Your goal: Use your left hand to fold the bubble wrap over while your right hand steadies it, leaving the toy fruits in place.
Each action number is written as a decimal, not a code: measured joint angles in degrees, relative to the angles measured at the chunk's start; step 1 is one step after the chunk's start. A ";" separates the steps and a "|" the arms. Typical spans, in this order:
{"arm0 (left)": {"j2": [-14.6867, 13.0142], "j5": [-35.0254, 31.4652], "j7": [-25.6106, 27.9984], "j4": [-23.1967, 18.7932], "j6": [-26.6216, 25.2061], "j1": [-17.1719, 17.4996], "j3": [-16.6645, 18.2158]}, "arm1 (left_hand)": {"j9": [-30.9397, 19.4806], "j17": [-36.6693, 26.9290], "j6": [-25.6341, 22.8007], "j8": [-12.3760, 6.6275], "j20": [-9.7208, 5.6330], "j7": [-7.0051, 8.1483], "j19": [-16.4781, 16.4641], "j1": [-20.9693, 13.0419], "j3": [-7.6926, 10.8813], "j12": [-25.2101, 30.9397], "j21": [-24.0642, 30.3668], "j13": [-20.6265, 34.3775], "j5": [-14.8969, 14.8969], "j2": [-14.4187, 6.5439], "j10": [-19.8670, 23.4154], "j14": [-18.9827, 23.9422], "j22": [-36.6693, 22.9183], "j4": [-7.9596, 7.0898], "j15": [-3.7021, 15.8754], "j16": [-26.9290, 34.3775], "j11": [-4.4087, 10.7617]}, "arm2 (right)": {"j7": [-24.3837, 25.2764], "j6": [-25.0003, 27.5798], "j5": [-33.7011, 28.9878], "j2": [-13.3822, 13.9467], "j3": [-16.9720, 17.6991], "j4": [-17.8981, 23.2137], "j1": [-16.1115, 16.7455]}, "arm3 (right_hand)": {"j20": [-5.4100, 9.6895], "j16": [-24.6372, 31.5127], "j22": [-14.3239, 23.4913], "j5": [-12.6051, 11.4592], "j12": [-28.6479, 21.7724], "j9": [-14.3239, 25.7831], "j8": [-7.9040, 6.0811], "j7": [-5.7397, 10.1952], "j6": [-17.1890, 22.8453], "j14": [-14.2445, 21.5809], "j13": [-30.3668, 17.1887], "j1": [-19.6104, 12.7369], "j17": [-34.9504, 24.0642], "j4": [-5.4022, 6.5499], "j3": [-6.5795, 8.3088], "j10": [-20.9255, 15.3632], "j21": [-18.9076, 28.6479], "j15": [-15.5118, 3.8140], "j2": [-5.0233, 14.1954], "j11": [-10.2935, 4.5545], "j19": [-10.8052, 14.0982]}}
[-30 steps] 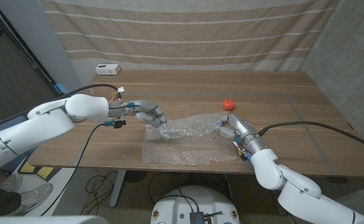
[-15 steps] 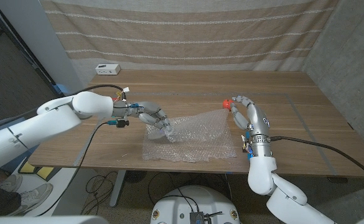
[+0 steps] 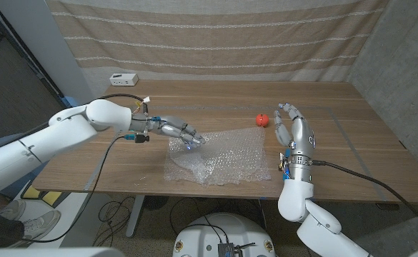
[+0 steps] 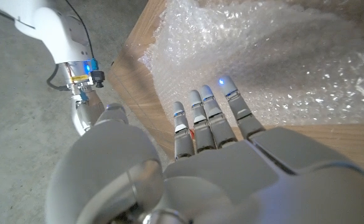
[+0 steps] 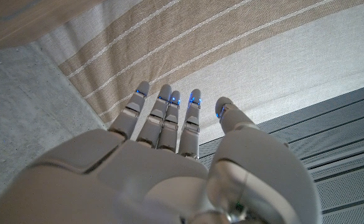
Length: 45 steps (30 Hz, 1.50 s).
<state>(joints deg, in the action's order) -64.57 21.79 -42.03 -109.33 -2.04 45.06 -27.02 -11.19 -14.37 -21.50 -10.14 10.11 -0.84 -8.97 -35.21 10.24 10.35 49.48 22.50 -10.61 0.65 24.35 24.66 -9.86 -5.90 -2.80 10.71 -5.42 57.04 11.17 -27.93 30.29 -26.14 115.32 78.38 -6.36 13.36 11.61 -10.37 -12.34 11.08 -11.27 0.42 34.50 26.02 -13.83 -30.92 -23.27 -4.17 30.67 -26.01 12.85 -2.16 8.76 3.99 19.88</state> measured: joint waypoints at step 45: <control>23.88 18.10 17.19 20.68 35.42 12.42 9.51 | 1.61 4.25 26.45 0.22 -8.38 5.16 16.86 9.75 6.34 0.28 -18.81 -12.38 -1.66 -13.00 -29.40 -32.01 -0.16 -2.62 2.89 -0.51 7.19 | -20.52 -19.70 20.43 4.71 5.37 -3.35 -5.41 | 3.52 -3.00 -0.81 -0.89 1.98 -0.43 1.30 2.13 -13.46 -6.72 1.86 9.44 4.41 -0.01 -3.64 9.67 1.32 0.70 -4.92 -0.20 3.26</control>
<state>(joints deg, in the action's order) -40.69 39.89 -24.84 -88.65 33.38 57.48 -17.51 -9.59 -10.12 4.95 -9.93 1.73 4.32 7.89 -25.45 16.58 10.63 30.67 10.11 -12.27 -12.35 -5.05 -7.35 -10.01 -8.52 0.09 10.20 1.77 36.52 -8.52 -7.50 34.99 -20.78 111.97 72.97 -2.84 10.36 10.80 -11.26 -10.35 10.65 -9.97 2.56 21.04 19.30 -11.97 -21.48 -18.86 -4.18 27.04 -16.35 14.17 -1.46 3.84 3.79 23.14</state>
